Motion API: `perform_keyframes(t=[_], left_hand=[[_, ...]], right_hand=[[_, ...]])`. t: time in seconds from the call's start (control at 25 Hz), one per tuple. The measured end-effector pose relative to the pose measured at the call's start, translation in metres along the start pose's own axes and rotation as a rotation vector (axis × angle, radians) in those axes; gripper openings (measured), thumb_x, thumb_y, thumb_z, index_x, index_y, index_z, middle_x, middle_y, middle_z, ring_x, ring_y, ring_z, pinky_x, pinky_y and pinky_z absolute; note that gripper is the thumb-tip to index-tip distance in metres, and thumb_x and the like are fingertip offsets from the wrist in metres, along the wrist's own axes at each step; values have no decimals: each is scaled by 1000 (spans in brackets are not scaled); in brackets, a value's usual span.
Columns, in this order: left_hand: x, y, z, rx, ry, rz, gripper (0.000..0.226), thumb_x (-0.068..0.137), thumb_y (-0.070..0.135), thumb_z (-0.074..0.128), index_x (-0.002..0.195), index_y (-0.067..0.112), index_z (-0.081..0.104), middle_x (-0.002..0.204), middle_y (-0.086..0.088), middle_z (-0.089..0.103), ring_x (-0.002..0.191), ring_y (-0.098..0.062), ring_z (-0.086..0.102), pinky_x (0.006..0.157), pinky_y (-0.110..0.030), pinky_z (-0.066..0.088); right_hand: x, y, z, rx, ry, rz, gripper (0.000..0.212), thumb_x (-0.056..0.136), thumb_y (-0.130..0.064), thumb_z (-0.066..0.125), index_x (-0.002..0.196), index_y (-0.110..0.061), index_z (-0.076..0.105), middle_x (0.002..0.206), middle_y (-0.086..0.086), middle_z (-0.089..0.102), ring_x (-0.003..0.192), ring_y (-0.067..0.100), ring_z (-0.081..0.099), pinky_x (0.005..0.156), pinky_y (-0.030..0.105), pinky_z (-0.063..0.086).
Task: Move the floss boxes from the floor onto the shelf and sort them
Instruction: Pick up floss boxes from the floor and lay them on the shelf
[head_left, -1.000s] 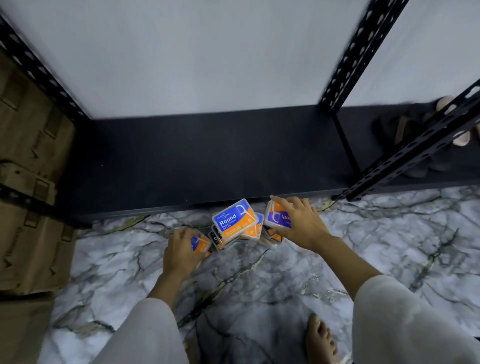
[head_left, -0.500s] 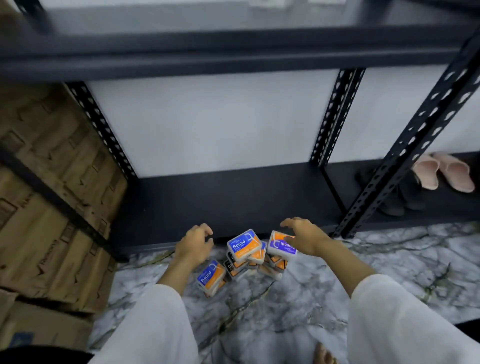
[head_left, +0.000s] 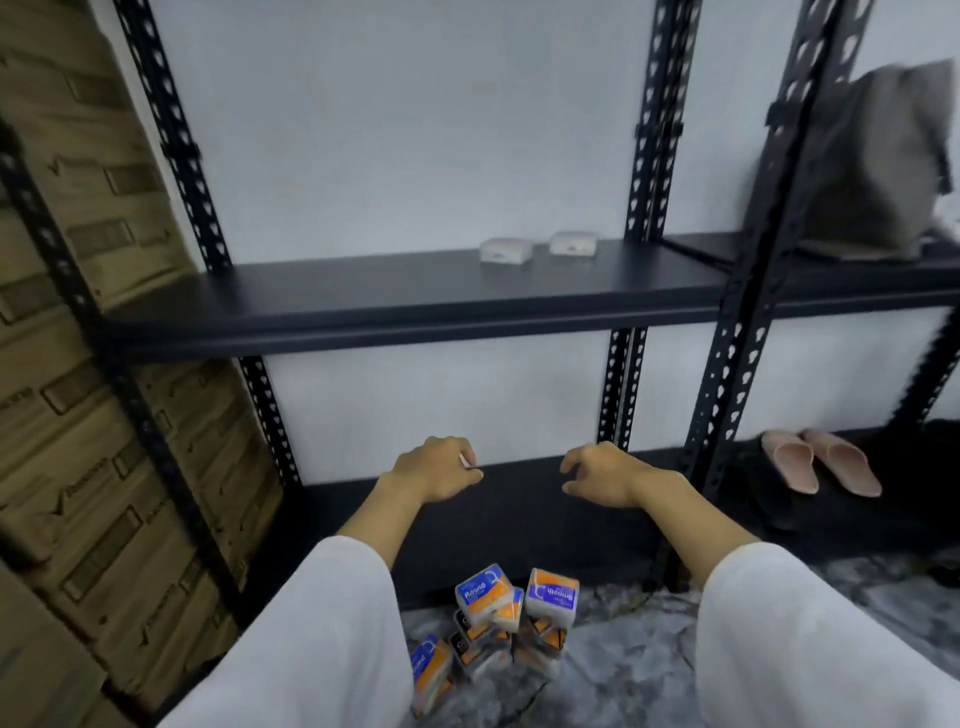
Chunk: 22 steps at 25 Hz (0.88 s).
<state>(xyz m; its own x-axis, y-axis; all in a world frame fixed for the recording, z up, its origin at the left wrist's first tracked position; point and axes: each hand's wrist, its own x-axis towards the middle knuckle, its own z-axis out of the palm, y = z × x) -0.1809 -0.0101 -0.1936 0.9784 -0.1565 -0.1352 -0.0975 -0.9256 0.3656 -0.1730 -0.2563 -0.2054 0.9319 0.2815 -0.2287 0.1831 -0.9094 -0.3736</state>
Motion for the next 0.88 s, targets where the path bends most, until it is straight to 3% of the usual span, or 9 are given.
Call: perform_keyframes(t=[0.44, 0.72, 0.88], left_hand=[[40, 108, -126, 34, 187, 249, 28, 91, 41, 55, 114, 27, 59, 115, 7, 63, 103, -17, 60, 90, -38, 49], [126, 104, -163, -188, 342, 310, 21, 90, 39, 55, 110, 32, 59, 115, 13, 61, 107, -10, 58, 95, -35, 46], [184, 88, -165, -144, 435, 317, 30, 92, 34, 54, 121, 27, 56, 129, 9, 54, 119, -14, 52, 97, -35, 44]], right_hand=[[-3, -27, -160, -47, 293, -60, 34, 92, -34, 55, 123, -20, 56, 121, 6, 59, 107, 22, 56, 95, 37, 46], [65, -9, -222, 15, 416, -71, 33, 93, -33, 54, 125, -21, 55, 121, 7, 62, 108, 24, 59, 97, 40, 47], [118, 12, -233, 12, 449, -55, 33, 93, -31, 53, 124, -22, 55, 120, 5, 63, 106, 23, 60, 96, 40, 48]])
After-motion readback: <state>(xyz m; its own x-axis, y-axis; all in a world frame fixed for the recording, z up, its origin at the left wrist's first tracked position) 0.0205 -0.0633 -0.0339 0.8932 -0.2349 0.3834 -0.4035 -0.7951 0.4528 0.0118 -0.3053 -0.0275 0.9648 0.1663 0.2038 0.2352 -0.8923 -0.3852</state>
